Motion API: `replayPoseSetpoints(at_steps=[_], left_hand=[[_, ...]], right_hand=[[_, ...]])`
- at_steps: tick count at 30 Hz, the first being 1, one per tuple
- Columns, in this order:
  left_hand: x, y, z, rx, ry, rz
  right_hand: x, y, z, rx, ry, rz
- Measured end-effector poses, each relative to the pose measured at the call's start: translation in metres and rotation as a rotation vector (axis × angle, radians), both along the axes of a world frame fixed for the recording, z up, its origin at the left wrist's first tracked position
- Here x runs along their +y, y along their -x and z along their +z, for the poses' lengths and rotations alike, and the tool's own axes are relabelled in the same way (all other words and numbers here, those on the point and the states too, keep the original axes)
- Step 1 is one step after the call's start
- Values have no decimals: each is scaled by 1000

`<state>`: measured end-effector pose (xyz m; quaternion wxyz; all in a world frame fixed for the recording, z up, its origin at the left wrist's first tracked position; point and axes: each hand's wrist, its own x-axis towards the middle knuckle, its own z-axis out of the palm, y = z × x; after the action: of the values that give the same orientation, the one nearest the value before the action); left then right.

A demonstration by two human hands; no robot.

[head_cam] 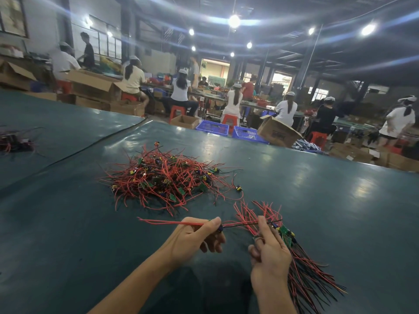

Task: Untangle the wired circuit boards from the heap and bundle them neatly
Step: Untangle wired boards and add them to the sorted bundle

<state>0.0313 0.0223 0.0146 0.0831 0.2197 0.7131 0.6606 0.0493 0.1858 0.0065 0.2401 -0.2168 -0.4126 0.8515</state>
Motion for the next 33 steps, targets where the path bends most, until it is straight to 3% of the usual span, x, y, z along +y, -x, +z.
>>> replayPoseSetpoints(at_steps=[7,14,19,23,27,30,33], left_hand=[[-2,3,-3,-94,-139,5],[3,1,-5,-165,-194,-78],[3,7,-8,-164,-31,22],[-8,18,-17,27,133,303],[-35,37,-34,394,580,640],[-57,53,-46,353,874,734],[-75,65,-53,214,1014,759]], right_hand=[[-1,-1,-2,63,-46,40],[-39,-13,-9,84,-564,437],[-40,-13,-9,99,-729,336],[-24,-6,-17,-118,-612,137],[-9,1,-18,-196,-347,89],[-3,4,-16,-123,-142,109],[2,4,-14,-74,-85,61]])
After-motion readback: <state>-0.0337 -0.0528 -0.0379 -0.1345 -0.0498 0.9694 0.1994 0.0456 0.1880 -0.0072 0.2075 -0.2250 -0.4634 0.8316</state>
